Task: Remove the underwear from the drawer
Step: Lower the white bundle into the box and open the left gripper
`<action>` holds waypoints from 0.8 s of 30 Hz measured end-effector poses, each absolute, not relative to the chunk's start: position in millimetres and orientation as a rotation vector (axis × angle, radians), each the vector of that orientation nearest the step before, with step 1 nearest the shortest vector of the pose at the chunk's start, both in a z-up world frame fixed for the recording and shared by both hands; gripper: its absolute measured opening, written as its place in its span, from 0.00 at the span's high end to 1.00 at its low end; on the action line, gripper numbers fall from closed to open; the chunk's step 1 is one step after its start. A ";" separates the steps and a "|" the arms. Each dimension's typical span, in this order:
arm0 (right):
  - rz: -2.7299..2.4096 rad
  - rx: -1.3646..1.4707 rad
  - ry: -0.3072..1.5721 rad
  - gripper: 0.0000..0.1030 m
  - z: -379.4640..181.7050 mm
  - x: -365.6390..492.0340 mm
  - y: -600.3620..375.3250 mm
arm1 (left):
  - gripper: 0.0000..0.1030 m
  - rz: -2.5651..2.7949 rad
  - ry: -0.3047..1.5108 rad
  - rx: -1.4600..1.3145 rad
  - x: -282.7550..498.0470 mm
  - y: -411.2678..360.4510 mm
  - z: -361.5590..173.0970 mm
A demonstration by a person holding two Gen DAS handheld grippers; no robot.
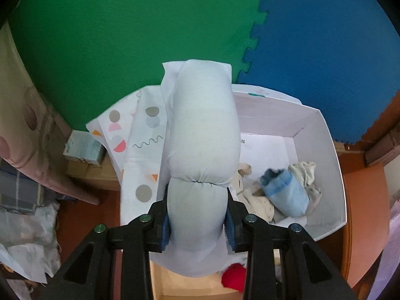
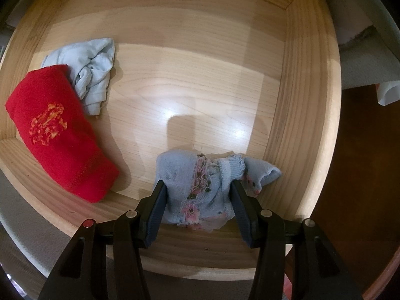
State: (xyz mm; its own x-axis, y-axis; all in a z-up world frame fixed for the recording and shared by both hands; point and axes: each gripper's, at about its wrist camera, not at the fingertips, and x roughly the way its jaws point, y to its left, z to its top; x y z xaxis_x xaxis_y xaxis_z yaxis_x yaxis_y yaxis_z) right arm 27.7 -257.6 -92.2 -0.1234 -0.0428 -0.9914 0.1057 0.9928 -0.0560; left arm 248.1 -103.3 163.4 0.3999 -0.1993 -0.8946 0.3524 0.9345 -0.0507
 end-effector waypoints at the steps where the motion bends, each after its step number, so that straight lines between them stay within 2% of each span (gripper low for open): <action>1: -0.127 0.049 1.690 0.54 -92.0 27.6 -258.0 | 0.66 -0.346 1.115 0.153 252.5 -104.7 158.8; 10: -0.131 0.056 1.690 0.54 -92.2 28.8 -259.3 | 0.65 -0.331 1.147 0.164 267.7 -115.7 123.8; 24: -0.136 0.049 1.696 0.54 -92.1 30.4 -257.1 | 0.51 -0.321 1.153 0.102 266.1 -95.1 128.3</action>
State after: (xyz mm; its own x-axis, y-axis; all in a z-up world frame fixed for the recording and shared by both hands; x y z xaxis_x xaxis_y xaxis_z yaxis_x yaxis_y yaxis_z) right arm 30.4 -257.1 -92.1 -0.1297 -0.0467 -0.9904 0.1122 0.9918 -0.0615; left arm 266.1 -95.1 128.3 0.3661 -0.1976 -0.9093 0.3015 0.9497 -0.0849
